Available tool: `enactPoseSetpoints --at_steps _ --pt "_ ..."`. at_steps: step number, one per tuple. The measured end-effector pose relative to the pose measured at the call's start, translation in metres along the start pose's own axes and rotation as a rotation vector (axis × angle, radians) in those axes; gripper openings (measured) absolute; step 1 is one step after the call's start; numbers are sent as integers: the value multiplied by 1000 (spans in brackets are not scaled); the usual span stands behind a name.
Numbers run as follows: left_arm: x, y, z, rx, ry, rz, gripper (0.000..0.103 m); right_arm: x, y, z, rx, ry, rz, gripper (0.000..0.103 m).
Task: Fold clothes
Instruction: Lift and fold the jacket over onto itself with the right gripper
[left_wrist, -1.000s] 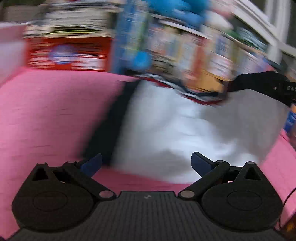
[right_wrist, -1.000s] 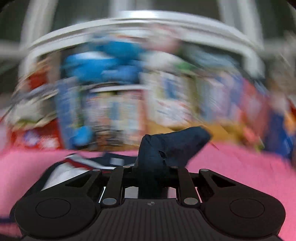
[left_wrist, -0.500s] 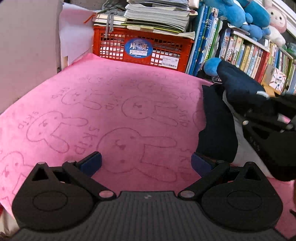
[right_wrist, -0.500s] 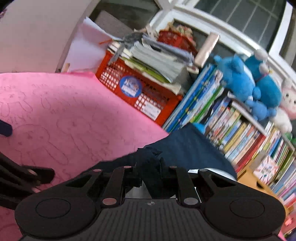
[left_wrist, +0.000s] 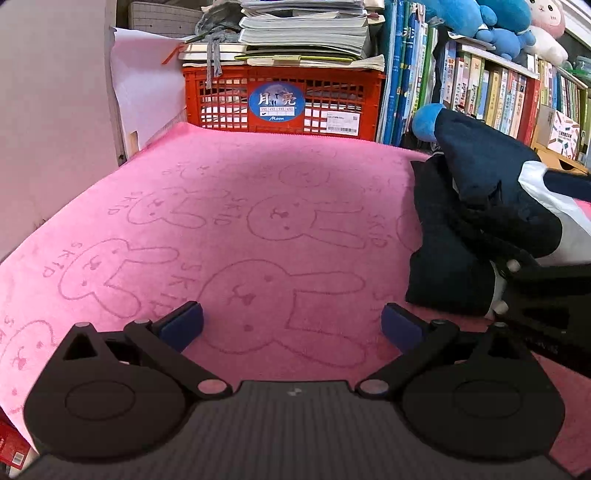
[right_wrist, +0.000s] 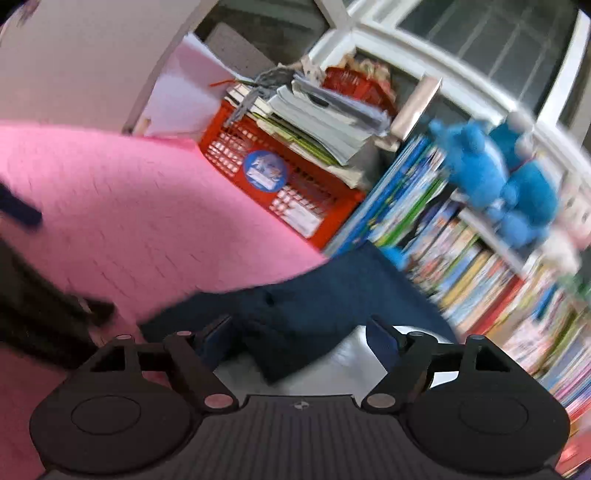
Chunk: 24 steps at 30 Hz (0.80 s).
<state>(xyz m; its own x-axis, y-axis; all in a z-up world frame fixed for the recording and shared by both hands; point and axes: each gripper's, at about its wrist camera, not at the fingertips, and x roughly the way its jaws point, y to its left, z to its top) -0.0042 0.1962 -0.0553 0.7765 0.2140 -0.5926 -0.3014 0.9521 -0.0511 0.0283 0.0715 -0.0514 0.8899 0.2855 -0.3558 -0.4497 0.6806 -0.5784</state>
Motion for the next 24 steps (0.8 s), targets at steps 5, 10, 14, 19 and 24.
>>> enactPoseSetpoints --at_steps 5,10,14,19,24 --pt "-9 16 -4 -39 -11 -52 103 -9 -14 19 75 -55 -15 14" --pt "-18 47 -3 -164 -11 -111 103 -13 18 28 -46 -98 55 13" --pt "-17 51 0 -164 -9 -110 103 7 44 1 -96 2 143 14" --pt "-14 47 3 -161 -3 -90 103 -4 25 3 2 -13 254 22" --pt "-16 46 1 -156 -7 -81 103 -32 -12 3 160 -56 382 57"
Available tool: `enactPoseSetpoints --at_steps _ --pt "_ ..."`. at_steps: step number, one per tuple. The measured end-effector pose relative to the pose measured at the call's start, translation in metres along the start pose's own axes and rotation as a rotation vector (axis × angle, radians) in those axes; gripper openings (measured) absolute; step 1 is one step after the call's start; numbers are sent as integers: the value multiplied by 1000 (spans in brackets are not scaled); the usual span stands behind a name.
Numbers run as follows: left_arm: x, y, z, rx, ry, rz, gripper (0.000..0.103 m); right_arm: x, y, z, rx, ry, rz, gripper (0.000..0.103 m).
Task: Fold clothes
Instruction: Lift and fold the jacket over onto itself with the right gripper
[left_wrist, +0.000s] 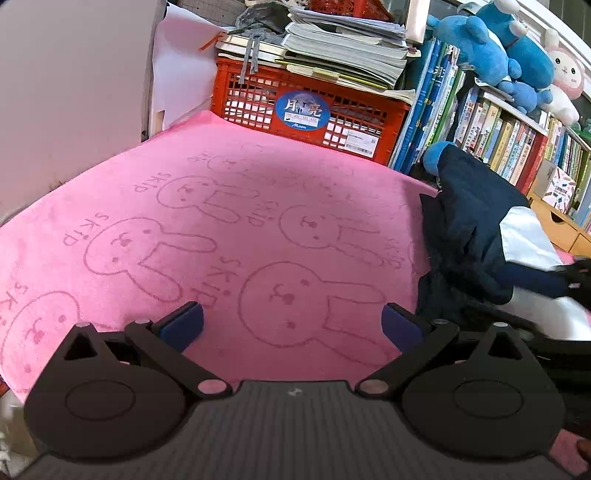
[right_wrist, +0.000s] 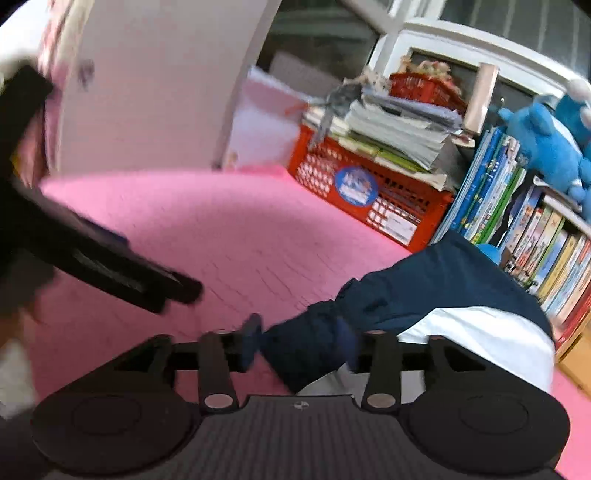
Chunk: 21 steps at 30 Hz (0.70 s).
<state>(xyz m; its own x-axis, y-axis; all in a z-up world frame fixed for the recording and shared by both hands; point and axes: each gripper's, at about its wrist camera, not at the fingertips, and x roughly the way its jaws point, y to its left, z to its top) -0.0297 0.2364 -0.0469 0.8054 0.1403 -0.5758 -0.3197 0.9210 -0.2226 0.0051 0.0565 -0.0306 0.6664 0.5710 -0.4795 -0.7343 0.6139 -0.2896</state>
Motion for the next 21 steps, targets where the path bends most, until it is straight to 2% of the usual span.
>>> enactPoseSetpoints --at_steps 1,4,7,9,11,13,16,21 --pt "0 0 0 0 -1 3 103 -8 -3 0 17 -7 -2 59" --pt "1 -2 0 5 0 10 103 -24 -14 -5 47 4 -98 62" --pt "1 -4 -1 12 2 12 103 -31 -37 -14 134 18 -210 62" --pt "0 -5 0 6 5 7 103 -23 -50 -22 177 57 -316 62" --pt "-1 -7 0 -3 13 -13 103 -3 -52 -28 172 115 -366 61" --pt "-2 -10 1 -11 23 -39 103 15 -47 -32 173 160 -323 62" --pt "0 -19 2 -7 37 -89 103 25 -33 -31 186 152 -223 61" --pt "8 -49 16 58 -3 -101 103 19 -59 -35 389 130 37 62"
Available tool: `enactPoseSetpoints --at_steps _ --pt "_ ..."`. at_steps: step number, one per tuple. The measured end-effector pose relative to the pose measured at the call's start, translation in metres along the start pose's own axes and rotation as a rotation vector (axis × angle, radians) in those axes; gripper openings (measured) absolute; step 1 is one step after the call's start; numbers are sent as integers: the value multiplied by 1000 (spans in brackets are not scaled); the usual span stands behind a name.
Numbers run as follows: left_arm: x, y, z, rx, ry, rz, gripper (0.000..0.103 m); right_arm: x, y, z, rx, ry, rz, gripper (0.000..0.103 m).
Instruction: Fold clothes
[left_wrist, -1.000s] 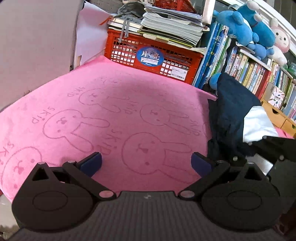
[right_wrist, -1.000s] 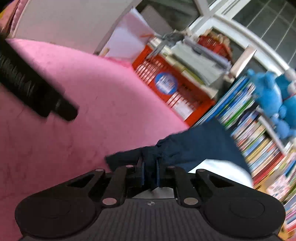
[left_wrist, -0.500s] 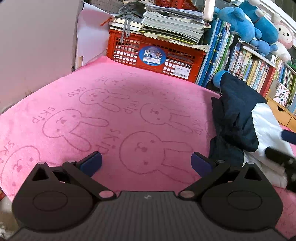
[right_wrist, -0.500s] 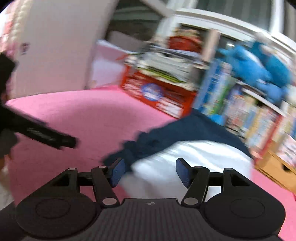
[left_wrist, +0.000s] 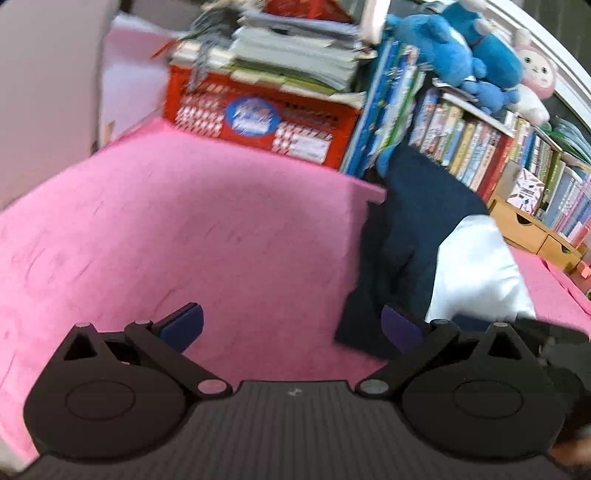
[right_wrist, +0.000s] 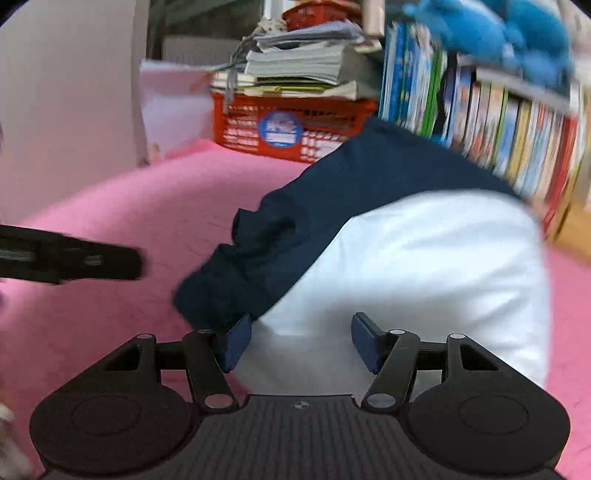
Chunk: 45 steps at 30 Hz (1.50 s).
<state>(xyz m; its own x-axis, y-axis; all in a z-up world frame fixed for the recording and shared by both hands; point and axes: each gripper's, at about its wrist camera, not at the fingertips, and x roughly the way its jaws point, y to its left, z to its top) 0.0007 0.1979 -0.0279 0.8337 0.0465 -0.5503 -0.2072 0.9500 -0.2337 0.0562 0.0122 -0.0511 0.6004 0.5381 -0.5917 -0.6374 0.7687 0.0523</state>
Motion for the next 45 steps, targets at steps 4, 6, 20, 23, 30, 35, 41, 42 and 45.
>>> enactPoseSetpoints --at_steps 4,6,20,23,30,35,41,42,45 --pt "28 -31 0 98 1 11 103 -31 -24 -8 153 -24 130 62" --pt "48 -44 -8 162 37 55 103 -51 -38 -13 173 -58 116 65" --pt "70 -44 -22 177 80 102 103 -47 -94 -36 213 -17 -208 82" --pt "70 -43 -22 175 79 97 103 -43 -82 -36 147 3 -222 81" --pt "64 -36 -23 147 69 74 103 -62 -85 -41 163 36 -101 88" --pt "60 -26 -23 91 44 38 103 -47 -139 -36 562 -60 78 103" --pt "54 -13 -23 -1 6 -8 103 -11 -168 -19 734 -94 191 103" --pt "54 -12 -22 -8 3 -12 103 -9 -169 -18 739 -95 199 103" --pt "53 -11 -22 -15 0 -16 103 -13 -166 -22 744 -98 196 103"
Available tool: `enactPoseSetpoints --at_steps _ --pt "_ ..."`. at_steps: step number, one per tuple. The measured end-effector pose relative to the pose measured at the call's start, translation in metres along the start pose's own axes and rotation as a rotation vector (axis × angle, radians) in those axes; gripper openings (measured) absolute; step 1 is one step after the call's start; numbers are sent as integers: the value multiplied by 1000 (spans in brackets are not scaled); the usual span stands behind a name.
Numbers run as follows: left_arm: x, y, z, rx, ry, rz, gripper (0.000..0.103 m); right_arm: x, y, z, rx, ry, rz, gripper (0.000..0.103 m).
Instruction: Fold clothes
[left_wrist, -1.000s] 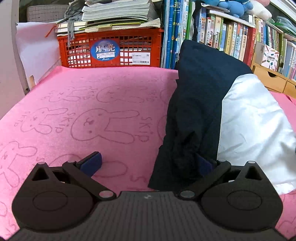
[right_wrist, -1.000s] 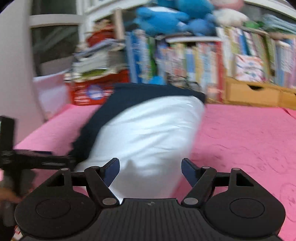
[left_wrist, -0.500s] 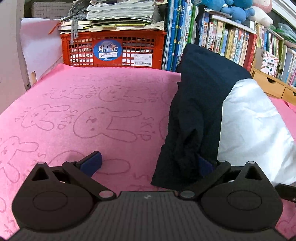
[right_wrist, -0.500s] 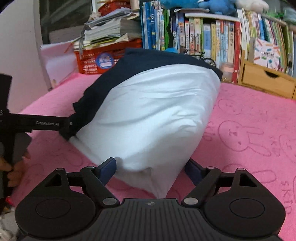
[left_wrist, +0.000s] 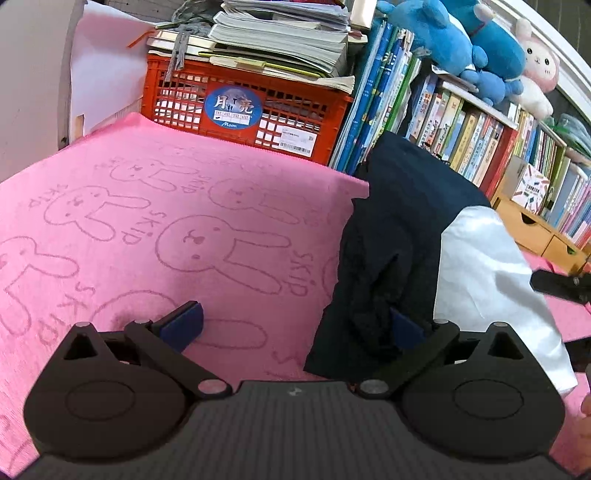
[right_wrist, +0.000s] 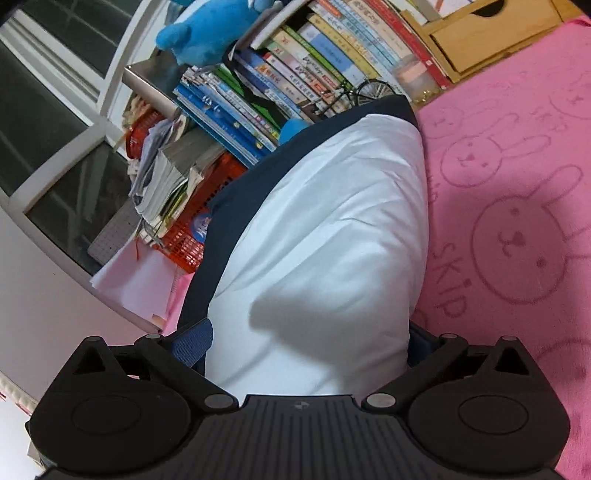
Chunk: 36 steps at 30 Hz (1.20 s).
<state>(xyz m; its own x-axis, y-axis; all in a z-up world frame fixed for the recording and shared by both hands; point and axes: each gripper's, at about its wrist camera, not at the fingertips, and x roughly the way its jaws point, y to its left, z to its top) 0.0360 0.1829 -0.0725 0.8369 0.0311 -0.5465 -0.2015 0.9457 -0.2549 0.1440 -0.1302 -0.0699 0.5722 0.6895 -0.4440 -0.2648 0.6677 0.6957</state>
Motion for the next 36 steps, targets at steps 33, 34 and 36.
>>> enactPoseSetpoints --at_steps 33,34,36 --pt "-1 -2 5 28 14 17 103 35 45 -25 -376 -27 -264 103" --pt "-1 -3 5 29 15 17 103 35 45 -25 -374 -28 -263 103" --pt "-1 -2 5 30 16 17 103 35 45 -25 -373 -28 -262 103"
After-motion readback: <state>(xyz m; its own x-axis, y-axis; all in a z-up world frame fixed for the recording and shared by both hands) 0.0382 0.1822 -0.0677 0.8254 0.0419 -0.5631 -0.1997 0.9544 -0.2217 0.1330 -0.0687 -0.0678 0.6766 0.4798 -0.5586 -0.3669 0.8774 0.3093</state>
